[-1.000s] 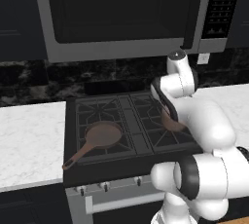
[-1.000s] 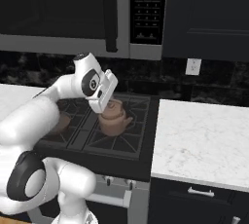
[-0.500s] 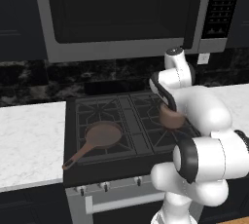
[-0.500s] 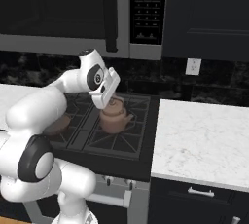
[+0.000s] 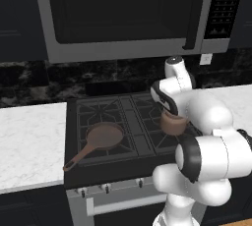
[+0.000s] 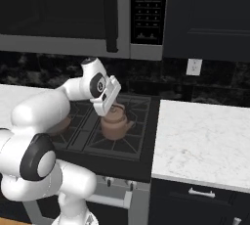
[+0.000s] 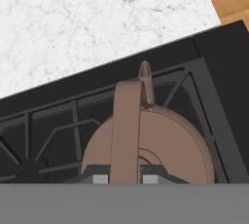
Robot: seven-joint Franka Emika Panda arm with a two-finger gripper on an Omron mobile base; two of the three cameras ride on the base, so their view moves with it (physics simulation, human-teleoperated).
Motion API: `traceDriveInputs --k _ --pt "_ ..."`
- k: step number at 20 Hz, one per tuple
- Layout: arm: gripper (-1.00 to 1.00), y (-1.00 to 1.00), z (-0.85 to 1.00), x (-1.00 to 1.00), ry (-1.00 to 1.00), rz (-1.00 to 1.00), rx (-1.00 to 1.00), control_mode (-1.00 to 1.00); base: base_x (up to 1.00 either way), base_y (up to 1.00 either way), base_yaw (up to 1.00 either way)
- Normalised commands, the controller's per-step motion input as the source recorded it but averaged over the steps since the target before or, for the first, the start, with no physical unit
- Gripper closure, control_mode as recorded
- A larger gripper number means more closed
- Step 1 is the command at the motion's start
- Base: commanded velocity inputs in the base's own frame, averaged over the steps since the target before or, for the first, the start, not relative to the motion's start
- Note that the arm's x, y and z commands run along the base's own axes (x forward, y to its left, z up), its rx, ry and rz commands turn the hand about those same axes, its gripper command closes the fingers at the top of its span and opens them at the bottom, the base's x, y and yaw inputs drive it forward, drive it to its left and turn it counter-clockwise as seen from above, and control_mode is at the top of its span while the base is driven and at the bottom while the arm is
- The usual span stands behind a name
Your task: Pick the kettle from the counter and place it on a stove burner. Then turn the burner on.
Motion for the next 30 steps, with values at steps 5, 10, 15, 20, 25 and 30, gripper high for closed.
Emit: traceDriveInputs --k 5,10,15,20,25,30 --pt "1.00 -0.13 0.00 0.07 0.00 0.00 0.00 -1.00 0.00 0.00 0.00" --pt "1.00 -0.14 0.00 0.09 0.00 0.00 0.00 -1.00 0.00 0.00 0.00" --pt "1.00 0.00 0.00 0.20 0.00 0.00 0.00 -1.00 0.00 0.00 0.00" --pt "1.00 0.00 -0.04 0.06 0.00 0.00 0.00 -1.00 0.00 0.00 0.00" --pt "1.00 0.02 -0.15 0.03 0.00 0.00 0.00 -1.00 0.00 0.00 0.00" --pt "-1.00 0.01 -0.04 0.00 0.00 0.00 0.00 -1.00 0.00 0.00 0.00"
